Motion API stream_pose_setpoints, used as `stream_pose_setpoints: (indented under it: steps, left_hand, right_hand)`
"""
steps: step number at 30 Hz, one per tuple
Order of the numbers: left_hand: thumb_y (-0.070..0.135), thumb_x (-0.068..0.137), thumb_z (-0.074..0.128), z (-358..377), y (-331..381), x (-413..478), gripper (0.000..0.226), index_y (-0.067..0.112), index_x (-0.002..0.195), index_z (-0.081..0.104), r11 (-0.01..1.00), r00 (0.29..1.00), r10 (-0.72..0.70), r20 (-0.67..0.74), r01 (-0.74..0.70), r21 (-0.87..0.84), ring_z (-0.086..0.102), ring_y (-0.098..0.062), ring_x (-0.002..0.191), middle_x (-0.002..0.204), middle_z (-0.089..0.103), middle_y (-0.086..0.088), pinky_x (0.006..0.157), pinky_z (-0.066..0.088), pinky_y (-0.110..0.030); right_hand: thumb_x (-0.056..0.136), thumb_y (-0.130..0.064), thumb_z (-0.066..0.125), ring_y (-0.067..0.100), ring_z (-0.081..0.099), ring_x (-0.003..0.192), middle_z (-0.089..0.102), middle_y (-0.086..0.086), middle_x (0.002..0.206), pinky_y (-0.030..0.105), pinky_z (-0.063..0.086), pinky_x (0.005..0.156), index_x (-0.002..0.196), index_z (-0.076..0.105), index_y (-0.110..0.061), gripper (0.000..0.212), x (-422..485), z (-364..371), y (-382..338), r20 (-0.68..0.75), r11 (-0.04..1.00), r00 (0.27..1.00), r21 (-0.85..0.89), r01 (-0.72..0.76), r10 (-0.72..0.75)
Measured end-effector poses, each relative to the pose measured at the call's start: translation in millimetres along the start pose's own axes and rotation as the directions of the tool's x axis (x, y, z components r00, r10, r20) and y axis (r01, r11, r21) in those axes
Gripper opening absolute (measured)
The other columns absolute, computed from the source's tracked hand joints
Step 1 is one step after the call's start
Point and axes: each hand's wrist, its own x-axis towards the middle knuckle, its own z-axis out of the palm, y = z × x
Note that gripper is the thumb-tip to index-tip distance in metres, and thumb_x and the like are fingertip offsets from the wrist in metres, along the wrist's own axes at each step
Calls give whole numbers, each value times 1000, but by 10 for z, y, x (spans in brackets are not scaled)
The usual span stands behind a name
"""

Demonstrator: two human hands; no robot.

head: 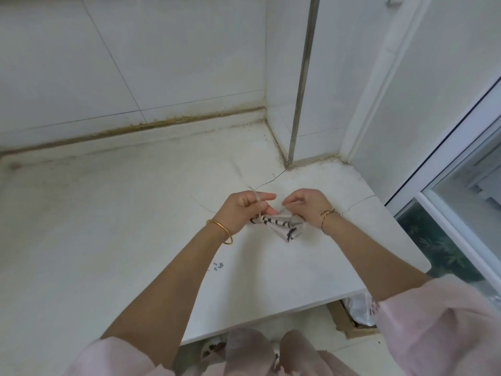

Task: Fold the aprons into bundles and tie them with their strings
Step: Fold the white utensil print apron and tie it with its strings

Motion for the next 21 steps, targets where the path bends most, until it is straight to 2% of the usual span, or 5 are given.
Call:
stream_pose_setpoints:
  steps: [5, 11, 14, 17, 21]
  left_hand:
    - [6, 97, 40, 134, -233, -53, 11, 13, 92, 46, 919, 979, -137, 153, 68, 387, 62, -14, 66, 73, 70, 0, 63, 45, -21]
    - [6, 96, 36, 302, -298, -17, 15, 7, 109, 43, 901, 974, -220, -55, 224, 370, 53, -18, 53, 62, 61, -3, 58, 43, -18]
    - [10, 97, 32, 347, -307, 57, 21, 12, 114, 46, 857, 964, -261, -56, 258, 447, 50, -14, 51, 60, 55, 0, 57, 42, -22]
    - [19, 100, 34, 400, -270, 102, 17, 13, 101, 50, 826, 972, -235, -19, 210, 523, 44, -8, 54, 63, 48, 4, 54, 37, -18]
    - [28, 101, 37, 460, -184, 129, 30, 8, 92, 57, 864, 974, -220, -44, 216, 454, 41, -6, 53, 62, 45, 9, 44, 33, -10]
  right_hand:
    - [88, 0, 57, 16, 59, 58, 61, 6, 75, 22, 47, 54, 88, 65, -8, 12, -56, -69, -6, 190, 997, 981, -67, -28, 40]
    - [88, -5, 55, 17, 63, 53, 61, 2, 92, 24, 48, 50, 83, 59, -17, 14, -74, -55, -37, 117, 986, 993, -166, 22, -3]
    - [90, -9, 54, 16, 66, 55, 60, -5, 96, 33, 51, 56, 84, 58, -20, 12, -64, -64, -133, 134, 937, 981, -301, 177, -142]
    - [88, -8, 55, 20, 67, 62, 62, -9, 90, 24, 45, 54, 84, 59, -22, 14, -82, 0, -268, 222, 866, 944, -388, 316, -244]
    - [88, -5, 53, 27, 66, 64, 60, -6, 96, 24, 49, 58, 95, 61, -19, 18, -4, 94, -279, 193, 919, 942, -234, 318, -276]
